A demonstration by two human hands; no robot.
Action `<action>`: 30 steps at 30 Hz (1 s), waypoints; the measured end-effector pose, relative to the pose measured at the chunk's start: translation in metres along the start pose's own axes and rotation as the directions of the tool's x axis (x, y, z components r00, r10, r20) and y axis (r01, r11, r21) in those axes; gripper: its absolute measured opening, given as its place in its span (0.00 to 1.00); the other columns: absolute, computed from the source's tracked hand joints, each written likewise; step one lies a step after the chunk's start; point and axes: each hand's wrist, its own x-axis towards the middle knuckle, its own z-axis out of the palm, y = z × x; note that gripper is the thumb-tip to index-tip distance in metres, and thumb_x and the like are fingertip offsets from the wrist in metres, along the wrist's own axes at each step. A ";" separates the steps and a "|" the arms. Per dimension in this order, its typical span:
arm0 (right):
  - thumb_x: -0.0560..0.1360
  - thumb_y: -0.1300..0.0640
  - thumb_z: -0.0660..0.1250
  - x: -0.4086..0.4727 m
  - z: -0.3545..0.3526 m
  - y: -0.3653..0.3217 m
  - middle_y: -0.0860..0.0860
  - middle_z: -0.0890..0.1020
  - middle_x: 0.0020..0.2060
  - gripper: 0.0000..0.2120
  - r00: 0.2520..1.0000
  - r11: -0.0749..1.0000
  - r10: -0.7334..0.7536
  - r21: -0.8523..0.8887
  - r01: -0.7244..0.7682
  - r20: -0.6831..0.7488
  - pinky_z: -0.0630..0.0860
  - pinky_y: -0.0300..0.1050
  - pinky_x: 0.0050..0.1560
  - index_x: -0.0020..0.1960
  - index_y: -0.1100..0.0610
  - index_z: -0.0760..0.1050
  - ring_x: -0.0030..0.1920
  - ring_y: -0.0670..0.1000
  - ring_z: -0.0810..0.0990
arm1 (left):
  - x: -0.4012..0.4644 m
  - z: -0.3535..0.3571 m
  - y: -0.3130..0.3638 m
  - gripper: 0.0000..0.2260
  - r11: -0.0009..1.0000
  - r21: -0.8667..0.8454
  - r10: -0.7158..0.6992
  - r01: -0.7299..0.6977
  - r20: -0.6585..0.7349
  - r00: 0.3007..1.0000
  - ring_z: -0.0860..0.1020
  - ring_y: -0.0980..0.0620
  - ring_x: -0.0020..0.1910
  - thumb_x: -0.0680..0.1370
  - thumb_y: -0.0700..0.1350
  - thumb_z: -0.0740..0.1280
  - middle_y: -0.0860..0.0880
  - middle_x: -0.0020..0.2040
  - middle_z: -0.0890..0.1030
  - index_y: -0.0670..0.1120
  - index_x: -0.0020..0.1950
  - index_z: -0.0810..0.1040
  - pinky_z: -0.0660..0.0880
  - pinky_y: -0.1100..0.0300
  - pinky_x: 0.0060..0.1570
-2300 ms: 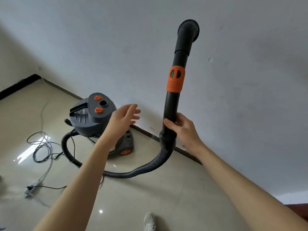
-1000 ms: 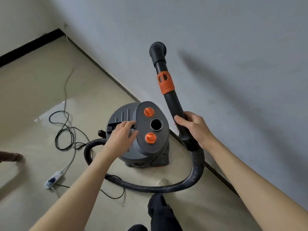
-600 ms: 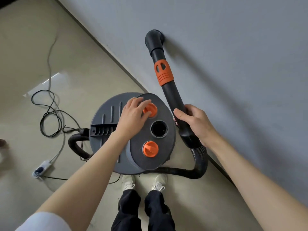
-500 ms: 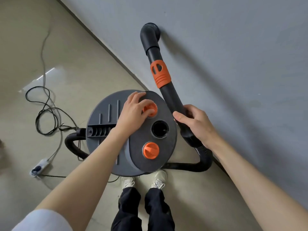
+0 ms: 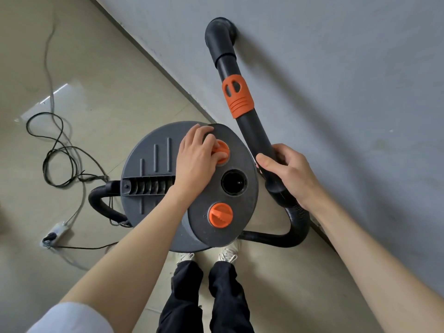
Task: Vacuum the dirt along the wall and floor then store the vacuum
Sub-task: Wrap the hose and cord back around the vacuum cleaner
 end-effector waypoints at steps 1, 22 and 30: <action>0.76 0.55 0.68 -0.001 0.000 0.000 0.46 0.80 0.37 0.03 1.000 1.000 0.003 0.005 -0.003 -0.002 0.72 0.29 0.33 0.45 0.51 0.75 0.31 0.37 0.78 | 0.001 -0.001 0.000 0.09 1.000 -0.002 -0.010 0.010 -0.002 1.000 0.67 0.38 0.68 0.74 0.45 0.69 0.41 0.63 0.75 0.39 0.45 0.76 0.67 0.44 0.63; 0.77 0.53 0.68 -0.021 -0.003 0.024 0.45 0.81 0.42 0.02 1.000 1.000 0.002 -0.002 -0.002 0.018 0.72 0.30 0.37 0.46 0.49 0.75 0.42 0.44 0.79 | -0.002 -0.005 0.001 0.09 0.988 -0.128 -0.094 0.092 -0.004 0.996 0.65 0.47 0.70 0.74 0.45 0.70 0.47 0.67 0.72 0.40 0.48 0.78 0.69 0.51 0.63; 0.76 0.52 0.69 -0.032 0.001 0.034 0.45 0.81 0.42 0.03 0.998 0.999 0.033 -0.028 -0.031 0.053 0.72 0.34 0.38 0.46 0.47 0.74 0.40 0.43 0.80 | -0.042 -0.024 -0.010 0.21 0.990 -0.140 0.037 -0.020 0.118 0.992 0.55 0.45 0.76 0.75 0.48 0.69 0.46 0.72 0.68 0.45 0.67 0.73 0.56 0.48 0.73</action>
